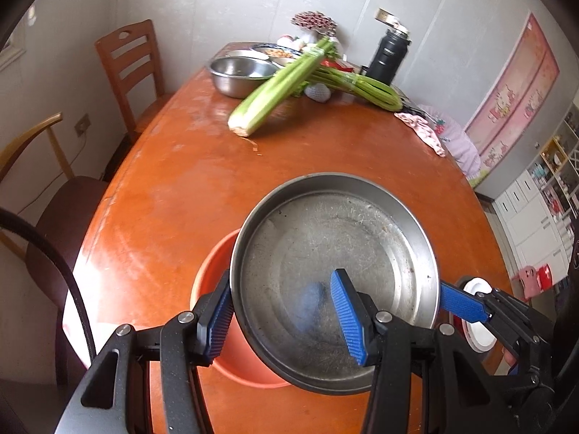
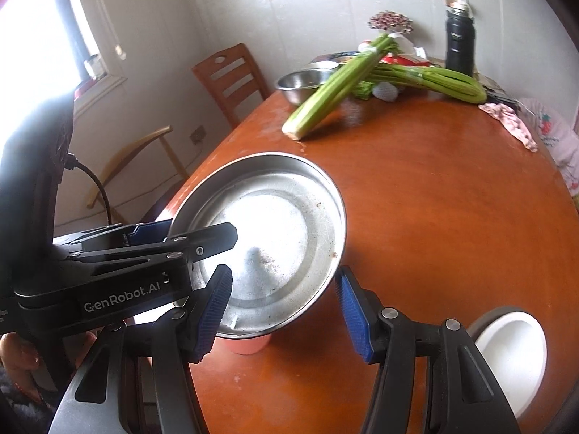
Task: Organize plates and bowls
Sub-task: 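Carry the steel pan with the left tool over the salmon-pink plate, then lower the steel pan onto the salmon-pink plate with the left tool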
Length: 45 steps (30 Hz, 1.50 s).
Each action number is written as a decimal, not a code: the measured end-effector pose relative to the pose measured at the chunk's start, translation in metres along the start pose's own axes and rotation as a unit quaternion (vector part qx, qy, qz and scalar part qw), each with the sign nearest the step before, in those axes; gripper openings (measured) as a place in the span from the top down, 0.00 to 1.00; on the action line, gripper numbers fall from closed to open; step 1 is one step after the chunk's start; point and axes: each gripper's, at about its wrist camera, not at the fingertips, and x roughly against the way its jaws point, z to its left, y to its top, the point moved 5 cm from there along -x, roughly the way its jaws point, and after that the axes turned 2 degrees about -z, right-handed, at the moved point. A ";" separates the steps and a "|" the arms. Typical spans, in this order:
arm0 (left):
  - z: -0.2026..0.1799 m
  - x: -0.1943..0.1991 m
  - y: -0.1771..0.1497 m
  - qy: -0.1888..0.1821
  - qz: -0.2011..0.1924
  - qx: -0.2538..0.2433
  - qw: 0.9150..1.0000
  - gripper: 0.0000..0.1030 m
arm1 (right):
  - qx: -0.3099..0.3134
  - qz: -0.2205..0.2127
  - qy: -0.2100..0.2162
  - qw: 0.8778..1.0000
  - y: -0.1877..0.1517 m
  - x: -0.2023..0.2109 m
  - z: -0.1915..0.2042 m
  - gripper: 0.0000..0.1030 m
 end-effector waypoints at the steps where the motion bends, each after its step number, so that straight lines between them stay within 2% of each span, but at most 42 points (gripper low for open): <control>1: 0.003 0.001 0.000 0.003 -0.001 0.002 1.000 0.49 | 0.004 0.001 0.003 1.000 0.000 -0.001 0.003 0.41; 15: 0.045 -0.003 -0.008 0.022 0.002 0.043 0.999 0.50 | 0.038 0.026 0.028 0.999 0.001 -0.036 0.029 0.41; 28: 0.054 -0.009 -0.020 0.015 0.004 0.060 0.998 0.49 | 0.046 0.035 0.029 0.998 -0.004 -0.043 0.034 0.41; 45: 0.058 -0.031 -0.028 0.019 0.019 0.051 0.998 0.49 | 0.055 0.054 0.012 0.997 -0.019 -0.066 0.031 0.41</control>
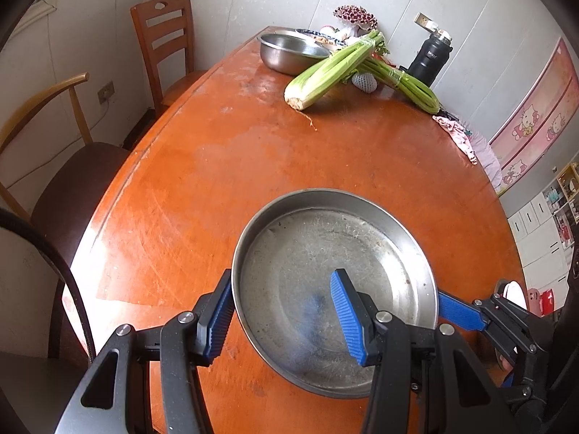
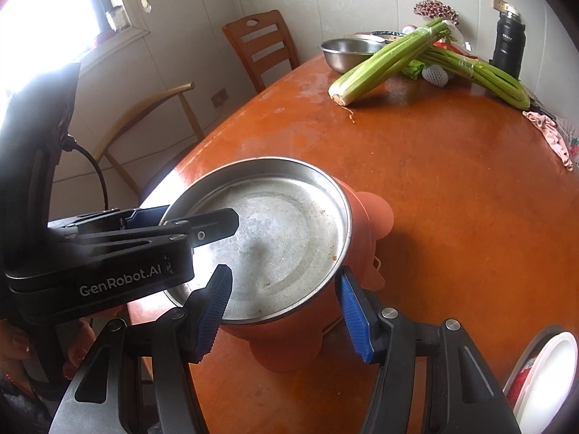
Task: Organize plates and bowls
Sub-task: 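Lower the steel pan onto the salmon-pink plate with the left tool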
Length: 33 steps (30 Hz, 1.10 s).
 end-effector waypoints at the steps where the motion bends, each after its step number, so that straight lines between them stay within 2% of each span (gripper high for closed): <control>1: 0.000 -0.001 0.000 0.000 0.001 0.000 1.000 0.49 | 0.000 0.002 -0.001 1.000 -0.001 -0.002 0.000 0.41; 17: 0.002 -0.011 0.000 -0.002 0.007 -0.001 1.000 0.49 | 0.005 0.019 -0.014 1.000 -0.007 -0.017 -0.004 0.41; 33: 0.003 -0.015 -0.005 -0.013 0.018 0.000 1.000 0.49 | 0.058 0.003 -0.063 0.996 -0.009 -0.017 0.001 0.41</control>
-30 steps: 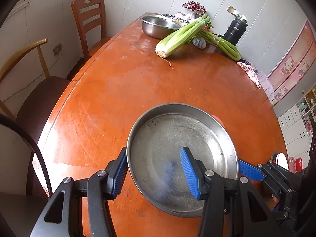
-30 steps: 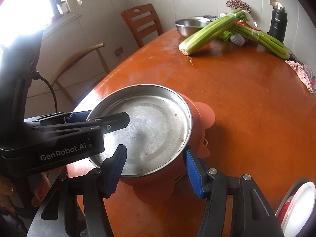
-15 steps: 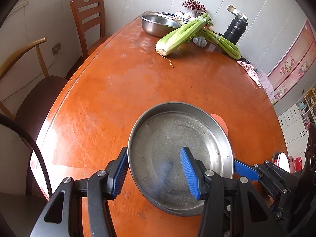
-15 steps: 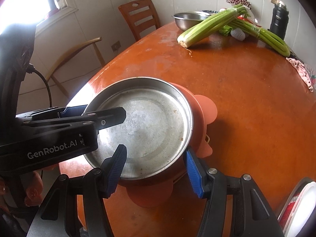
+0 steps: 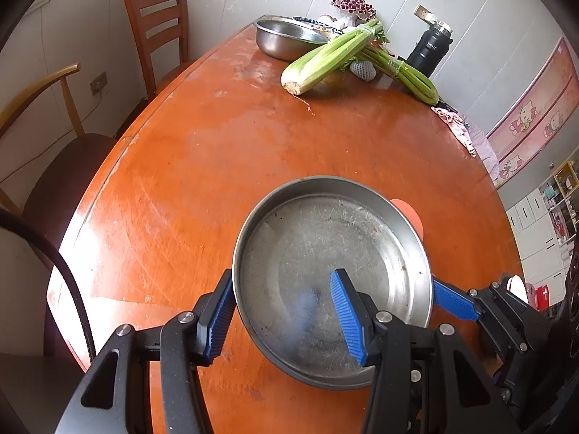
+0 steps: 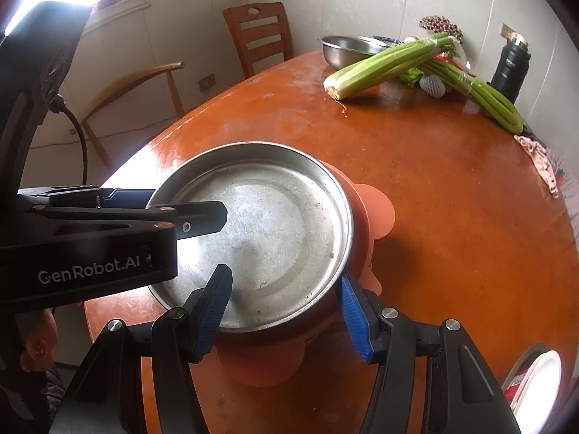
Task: Organize plates and bowls
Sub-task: 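Lower the steel pan onto the salmon-pink plate with the left tool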
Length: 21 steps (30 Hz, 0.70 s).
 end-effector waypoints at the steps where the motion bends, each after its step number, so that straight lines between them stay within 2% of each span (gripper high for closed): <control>1: 0.000 0.000 0.000 0.000 0.000 0.000 1.000 0.49 | 0.002 -0.001 -0.002 1.000 0.000 0.000 0.000 0.41; 15: -0.001 -0.001 -0.002 -0.014 0.003 0.002 1.000 0.49 | 0.010 -0.016 -0.012 1.000 -0.002 0.004 0.000 0.41; 21: -0.001 -0.002 -0.002 -0.020 0.006 0.003 1.000 0.49 | 0.007 -0.015 -0.026 1.000 -0.005 0.007 -0.005 0.36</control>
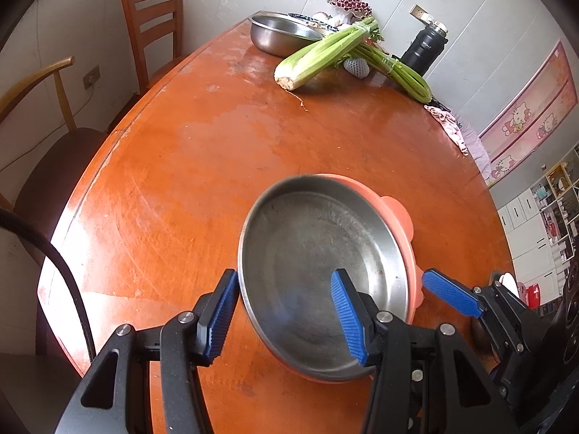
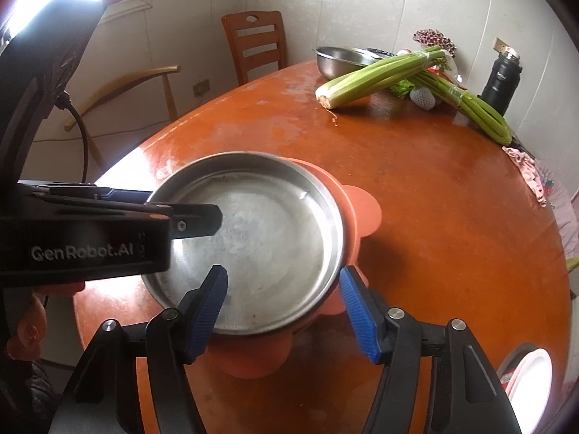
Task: Organize plates and bowls
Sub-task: 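Lower the steel pan onto the salmon-pink plate with the left tool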
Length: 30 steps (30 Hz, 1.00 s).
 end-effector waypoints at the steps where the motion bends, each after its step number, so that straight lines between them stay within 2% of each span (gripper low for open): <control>1: 0.000 0.000 0.000 0.000 0.000 0.001 1.000 0.49 | -0.003 0.001 0.001 1.000 0.000 0.000 -0.002 0.36; 6: 0.003 0.001 -0.001 -0.010 0.002 0.011 1.000 0.49 | -0.020 -0.002 0.006 1.000 -0.002 0.006 -0.010 0.36; 11: 0.010 0.007 -0.004 -0.024 -0.005 0.030 0.999 0.48 | -0.058 0.000 0.022 0.998 -0.006 0.014 -0.025 0.36; 14: 0.011 0.002 -0.005 -0.031 0.003 0.040 0.999 0.48 | -0.089 0.003 0.030 0.996 -0.009 0.016 -0.035 0.35; 19: 0.005 -0.009 -0.009 -0.023 0.022 0.039 0.999 0.46 | -0.121 0.021 0.044 0.991 -0.016 0.009 -0.042 0.35; 30: -0.005 -0.022 -0.014 -0.006 0.038 0.038 0.999 0.46 | -0.133 0.033 0.083 0.987 -0.019 -0.001 -0.037 0.35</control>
